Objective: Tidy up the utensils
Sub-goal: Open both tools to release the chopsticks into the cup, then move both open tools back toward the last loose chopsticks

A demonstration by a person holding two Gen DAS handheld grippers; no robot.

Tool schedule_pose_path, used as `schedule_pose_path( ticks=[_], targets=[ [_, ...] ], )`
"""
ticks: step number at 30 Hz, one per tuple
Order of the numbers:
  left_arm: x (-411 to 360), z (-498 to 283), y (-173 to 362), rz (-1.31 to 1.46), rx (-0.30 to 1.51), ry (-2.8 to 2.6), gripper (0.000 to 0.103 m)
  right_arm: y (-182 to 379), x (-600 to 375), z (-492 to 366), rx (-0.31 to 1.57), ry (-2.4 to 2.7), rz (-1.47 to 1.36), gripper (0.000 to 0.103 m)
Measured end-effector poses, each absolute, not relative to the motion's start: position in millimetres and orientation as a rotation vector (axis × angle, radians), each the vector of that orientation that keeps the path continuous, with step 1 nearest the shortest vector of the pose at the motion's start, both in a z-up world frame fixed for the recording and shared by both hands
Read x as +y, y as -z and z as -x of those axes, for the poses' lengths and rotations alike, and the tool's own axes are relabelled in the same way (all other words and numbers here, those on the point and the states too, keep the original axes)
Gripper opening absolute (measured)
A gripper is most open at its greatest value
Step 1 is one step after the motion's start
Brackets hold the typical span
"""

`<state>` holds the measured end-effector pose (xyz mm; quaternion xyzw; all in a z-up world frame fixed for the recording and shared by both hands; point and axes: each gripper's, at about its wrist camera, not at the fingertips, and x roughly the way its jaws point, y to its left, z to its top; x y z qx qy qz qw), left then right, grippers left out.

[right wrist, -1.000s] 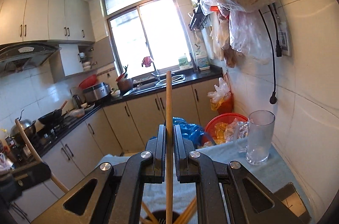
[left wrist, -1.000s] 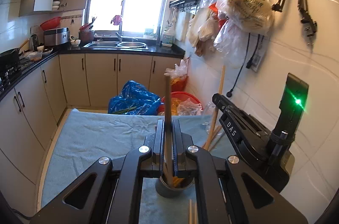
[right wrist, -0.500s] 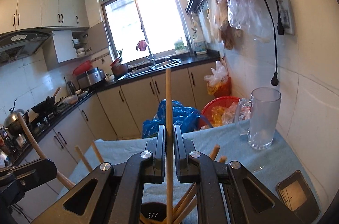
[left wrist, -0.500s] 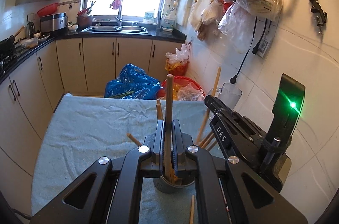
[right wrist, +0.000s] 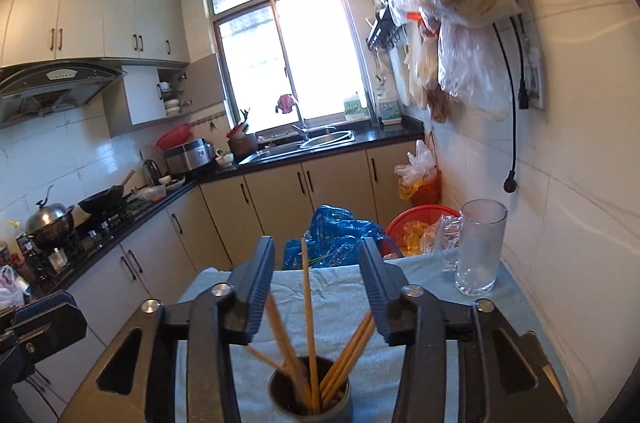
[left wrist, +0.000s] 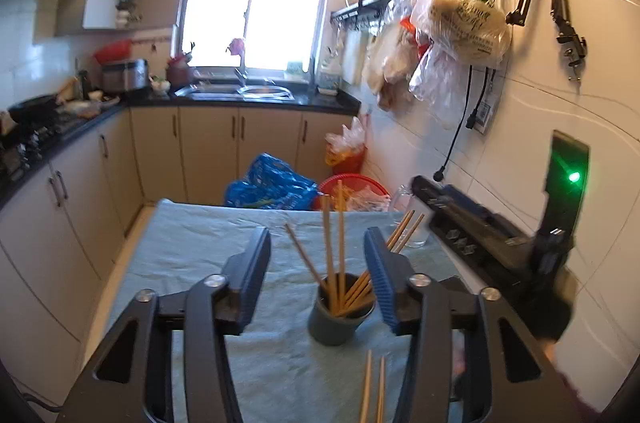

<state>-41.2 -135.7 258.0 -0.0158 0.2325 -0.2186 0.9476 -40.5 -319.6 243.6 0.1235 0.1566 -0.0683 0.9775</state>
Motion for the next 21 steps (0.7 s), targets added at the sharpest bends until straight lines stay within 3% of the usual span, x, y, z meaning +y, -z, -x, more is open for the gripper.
schedule_pose_path(
  ticks=[4, 8, 21],
  targets=[
    [-112, 73, -259, 0.015, 0.445, 0.399, 0.060, -258, -313, 82, 0.319, 0.127, -0.236, 0.062],
    [-85, 107, -249, 0.013, 0.464, 0.375, 0.062, -264, -310, 130, 0.357, 0.115, -0.209, 0.071],
    [-77, 137, -152, -0.048, 0.661, 0.410, 0.065, -246, -336, 290, 0.522, 0.309, 0.073, 0.084]
  ],
)
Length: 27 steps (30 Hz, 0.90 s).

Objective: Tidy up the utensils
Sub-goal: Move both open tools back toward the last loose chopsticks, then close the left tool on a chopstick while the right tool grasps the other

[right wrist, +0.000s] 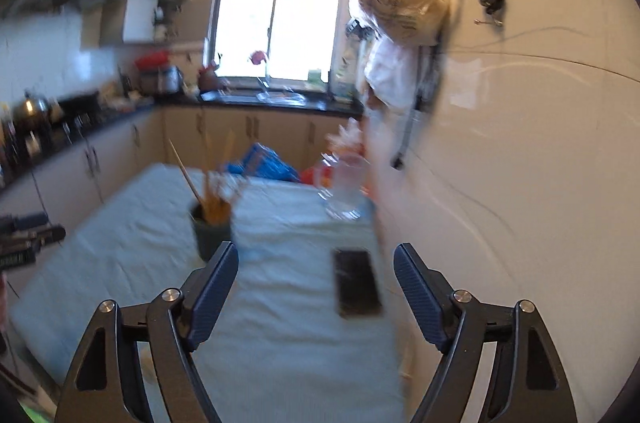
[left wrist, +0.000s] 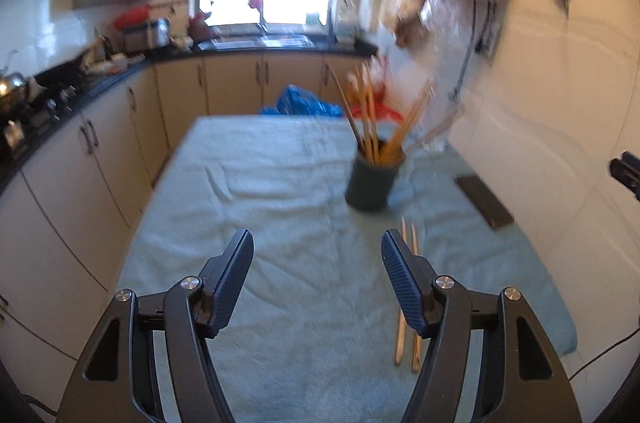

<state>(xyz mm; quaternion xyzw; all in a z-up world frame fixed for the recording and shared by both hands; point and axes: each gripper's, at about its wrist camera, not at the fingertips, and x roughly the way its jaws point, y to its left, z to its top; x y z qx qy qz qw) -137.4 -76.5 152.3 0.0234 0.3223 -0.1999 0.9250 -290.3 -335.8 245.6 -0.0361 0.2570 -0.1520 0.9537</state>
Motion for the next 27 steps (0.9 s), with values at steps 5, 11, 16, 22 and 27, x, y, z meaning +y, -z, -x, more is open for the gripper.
schedule_pose_path(
  ticks=[5, 11, 16, 22, 27],
  targets=[
    [-115, 117, -99, -0.072, 0.834, 0.516, 0.065, -208, -350, 301, 0.616, 0.292, 0.029, 0.084],
    [-169, 105, -55, -0.186, 0.921, 0.607, 0.046, -138, -360, 276, 0.742, 0.197, -0.143, 0.084],
    [-204, 86, -28, -0.250, 0.984, 0.653, 0.031, -95, -355, 244, 0.832, 0.121, -0.229, 0.084],
    [-226, 62, -11, -0.262, 1.031, 0.659, 0.026, -75, -350, 214, 0.869, 0.080, -0.262, 0.084],
    [-232, 53, -11, -0.278, 1.015, 0.635, 0.012, -64, -347, 196, 0.899, 0.056, -0.297, 0.084]
  ],
)
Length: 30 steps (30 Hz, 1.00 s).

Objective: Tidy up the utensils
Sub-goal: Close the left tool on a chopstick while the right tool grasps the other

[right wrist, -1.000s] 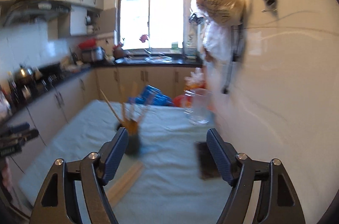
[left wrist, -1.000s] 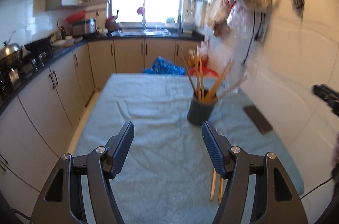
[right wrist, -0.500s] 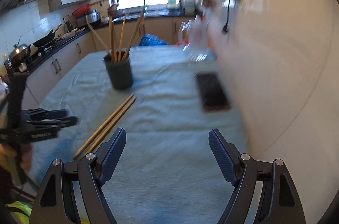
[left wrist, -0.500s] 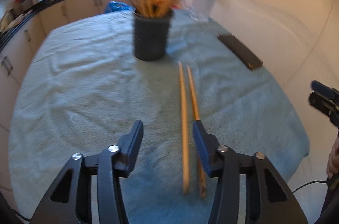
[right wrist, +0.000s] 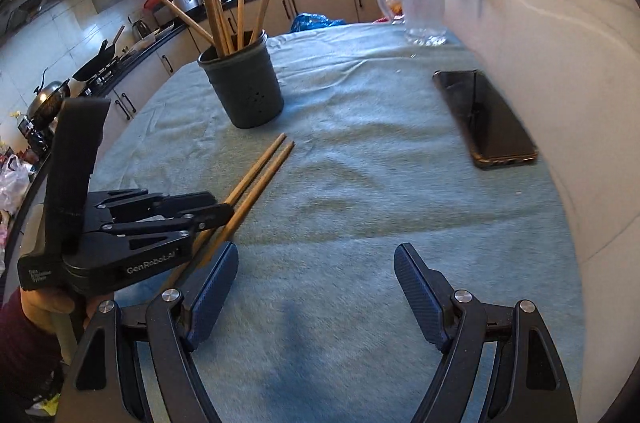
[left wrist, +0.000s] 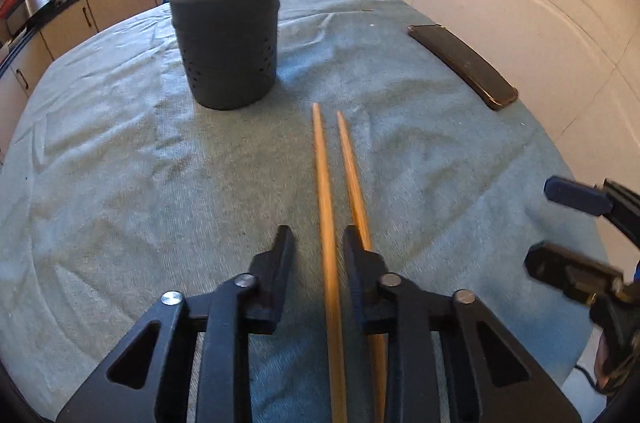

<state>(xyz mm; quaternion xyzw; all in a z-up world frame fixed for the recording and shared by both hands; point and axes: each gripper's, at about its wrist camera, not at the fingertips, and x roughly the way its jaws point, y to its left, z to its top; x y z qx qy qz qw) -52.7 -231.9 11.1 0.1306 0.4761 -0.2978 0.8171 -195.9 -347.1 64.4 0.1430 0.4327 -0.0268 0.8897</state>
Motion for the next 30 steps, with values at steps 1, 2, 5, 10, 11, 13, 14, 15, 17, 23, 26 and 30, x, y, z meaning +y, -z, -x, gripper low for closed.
schedule_pose_path(
  ticks=[1, 2, 5, 10, 11, 13, 14, 15, 17, 23, 26, 30],
  targets=[
    [-229, 49, -10, -0.267, 1.020, 0.608, 0.007, -63, -346, 193, 0.905, 0.050, -0.303, 0.084],
    [-225, 47, -11, -0.247, 1.030, 0.604, 0.007, -60, -343, 189, 0.914, 0.042, -0.308, 0.084],
    [-196, 42, -13, -0.148, 1.081, 0.551, 0.007, -58, -335, 179, 0.933, 0.025, -0.306, 0.084],
    [-151, 39, -13, -0.027, 1.144, 0.480, 0.007, -47, -318, 154, 0.979, -0.018, -0.290, 0.078],
    [-146, 37, -14, -0.015, 1.152, 0.476, 0.007, -44, -314, 146, 0.995, -0.029, -0.291, 0.072],
    [-143, 33, -16, -0.016, 1.150, 0.469, 0.007, -37, -307, 134, 1.024, -0.034, -0.295, 0.063],
    [-143, 30, -17, -0.018, 1.148, 0.464, 0.007, -34, -304, 126, 1.041, -0.037, -0.297, 0.060],
    [-143, 28, -17, -0.019, 1.148, 0.460, 0.007, -31, -300, 119, 1.052, -0.032, -0.295, 0.060],
    [-147, 23, -16, -0.017, 1.153, 0.458, 0.008, -31, -294, 106, 1.055, -0.010, -0.262, 0.057],
    [-148, 18, -14, -0.004, 1.133, 0.452, 0.008, -29, -279, 89, 1.075, 0.062, -0.126, 0.025],
    [-147, 20, -13, 0.005, 1.124, 0.447, 0.008, -30, -281, 94, 1.081, 0.047, -0.129, 0.016],
    [-147, 21, -13, 0.006, 1.125, 0.441, 0.008, -30, -287, 107, 1.092, 0.044, -0.111, 0.014]
  ],
)
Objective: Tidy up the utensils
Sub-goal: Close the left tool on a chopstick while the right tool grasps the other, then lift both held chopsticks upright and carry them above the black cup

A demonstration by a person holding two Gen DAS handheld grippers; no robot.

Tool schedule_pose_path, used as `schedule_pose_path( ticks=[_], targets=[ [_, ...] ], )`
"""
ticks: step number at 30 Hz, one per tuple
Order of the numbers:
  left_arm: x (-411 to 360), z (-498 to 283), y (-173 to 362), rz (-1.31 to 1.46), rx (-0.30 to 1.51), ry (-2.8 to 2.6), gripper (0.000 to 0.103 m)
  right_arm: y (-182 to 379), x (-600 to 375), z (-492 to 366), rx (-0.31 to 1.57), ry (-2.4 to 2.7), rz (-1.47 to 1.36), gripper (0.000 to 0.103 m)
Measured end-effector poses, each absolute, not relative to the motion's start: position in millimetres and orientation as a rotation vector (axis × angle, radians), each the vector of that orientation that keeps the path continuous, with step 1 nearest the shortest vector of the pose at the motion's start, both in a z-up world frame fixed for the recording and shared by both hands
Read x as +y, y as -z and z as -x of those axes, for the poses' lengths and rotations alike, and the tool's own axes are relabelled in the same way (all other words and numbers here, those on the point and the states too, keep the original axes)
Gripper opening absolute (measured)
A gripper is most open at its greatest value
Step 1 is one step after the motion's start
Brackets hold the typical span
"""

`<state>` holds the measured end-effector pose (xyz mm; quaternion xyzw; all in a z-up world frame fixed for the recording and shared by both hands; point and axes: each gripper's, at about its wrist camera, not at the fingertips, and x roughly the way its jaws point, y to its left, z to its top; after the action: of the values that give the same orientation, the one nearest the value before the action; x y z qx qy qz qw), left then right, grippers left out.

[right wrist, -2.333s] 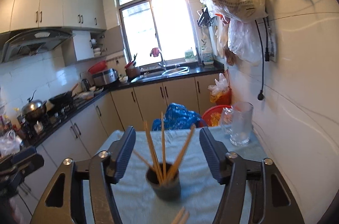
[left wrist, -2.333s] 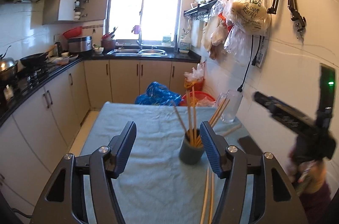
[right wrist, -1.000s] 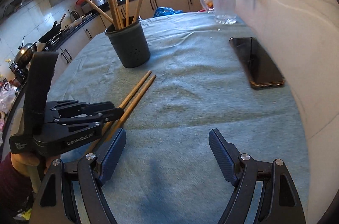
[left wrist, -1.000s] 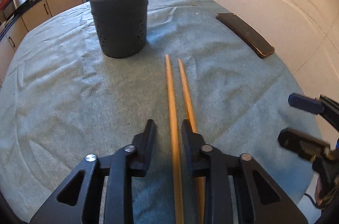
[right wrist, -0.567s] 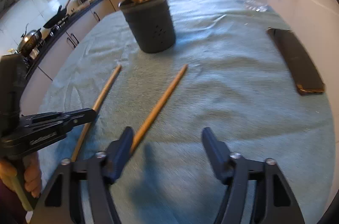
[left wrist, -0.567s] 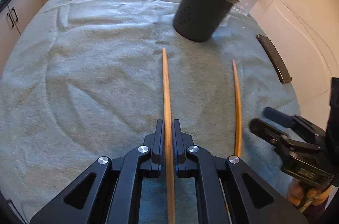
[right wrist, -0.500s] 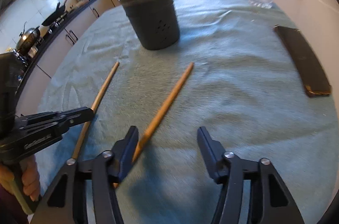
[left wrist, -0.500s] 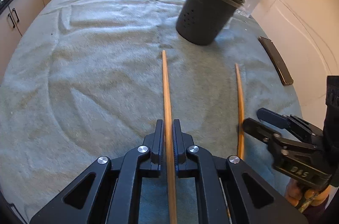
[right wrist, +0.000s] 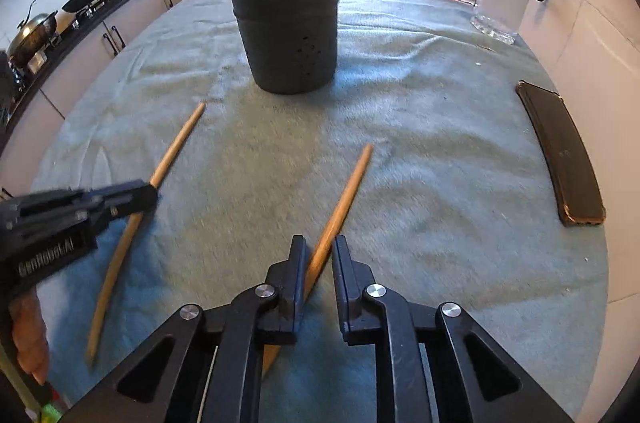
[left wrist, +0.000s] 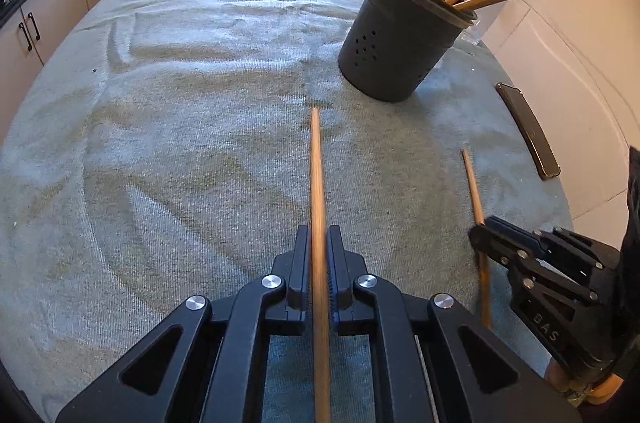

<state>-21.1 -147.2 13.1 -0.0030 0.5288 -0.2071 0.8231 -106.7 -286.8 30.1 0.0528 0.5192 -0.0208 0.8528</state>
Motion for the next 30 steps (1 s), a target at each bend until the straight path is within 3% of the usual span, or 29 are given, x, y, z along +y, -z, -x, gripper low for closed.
schedule_pose_path(
  ticks=[30],
  targets=[
    [-163, -18, -13, -0.004, 1.203, 0.458, 0.008, -31, -311, 91, 1.190, 0.105, -0.102, 0.014]
  ],
)
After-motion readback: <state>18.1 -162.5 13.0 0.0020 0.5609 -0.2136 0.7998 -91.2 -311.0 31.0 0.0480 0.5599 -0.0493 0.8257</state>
